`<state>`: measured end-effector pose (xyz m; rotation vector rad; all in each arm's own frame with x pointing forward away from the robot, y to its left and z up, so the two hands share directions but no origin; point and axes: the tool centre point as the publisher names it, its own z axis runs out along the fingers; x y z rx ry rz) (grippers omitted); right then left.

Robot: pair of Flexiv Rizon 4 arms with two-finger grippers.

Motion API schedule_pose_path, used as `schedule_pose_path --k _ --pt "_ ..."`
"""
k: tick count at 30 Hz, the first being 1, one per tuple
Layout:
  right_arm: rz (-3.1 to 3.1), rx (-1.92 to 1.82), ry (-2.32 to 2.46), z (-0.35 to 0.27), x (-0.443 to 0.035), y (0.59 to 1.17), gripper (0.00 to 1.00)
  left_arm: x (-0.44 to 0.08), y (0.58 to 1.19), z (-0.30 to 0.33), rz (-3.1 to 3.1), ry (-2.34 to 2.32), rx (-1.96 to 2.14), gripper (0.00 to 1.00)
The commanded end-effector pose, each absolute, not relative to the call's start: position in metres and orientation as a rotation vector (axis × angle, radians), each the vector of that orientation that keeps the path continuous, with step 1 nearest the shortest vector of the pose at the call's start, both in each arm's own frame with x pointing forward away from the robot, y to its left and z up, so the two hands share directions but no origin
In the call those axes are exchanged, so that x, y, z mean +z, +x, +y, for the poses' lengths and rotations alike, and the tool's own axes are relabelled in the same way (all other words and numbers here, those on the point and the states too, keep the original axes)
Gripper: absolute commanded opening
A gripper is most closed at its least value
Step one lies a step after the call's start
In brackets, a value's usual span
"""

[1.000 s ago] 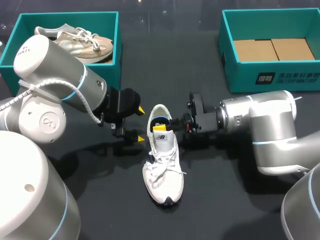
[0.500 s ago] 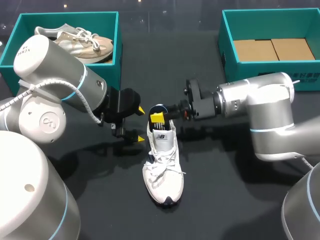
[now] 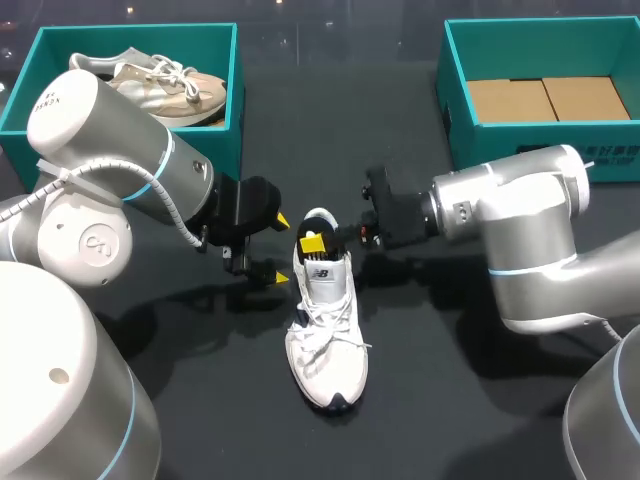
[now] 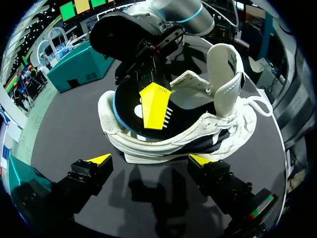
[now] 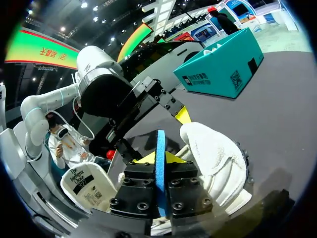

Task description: Take the shoe out of the shoebox, open the shoe tongue, remove and reinsert the insole, then place the shoe into the shoebox

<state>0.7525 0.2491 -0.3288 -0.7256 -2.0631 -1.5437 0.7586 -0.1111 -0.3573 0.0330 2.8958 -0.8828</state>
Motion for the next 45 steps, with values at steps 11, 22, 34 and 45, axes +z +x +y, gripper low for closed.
schedule_pose_path --k 11,22,34,45 --pt "-2.079 -1.468 -0.876 0.244 -0.341 0.719 0.0 -0.358 0.758 -0.11 2.893 0.033 -0.884 1.0" --pt "-2.138 -1.627 -0.722 0.248 -0.311 0.739 0.43 -0.358 0.758 -0.11 2.893 0.033 -0.884 1.0" --pt "-2.158 -1.664 -0.708 0.242 -0.306 0.763 0.38 -0.358 0.758 -0.11 2.893 0.033 -0.884 1.0" --pt "-2.165 -1.533 -0.829 0.241 -0.33 0.757 0.0 -0.358 0.758 -0.11 2.893 0.033 -0.884 1.0"
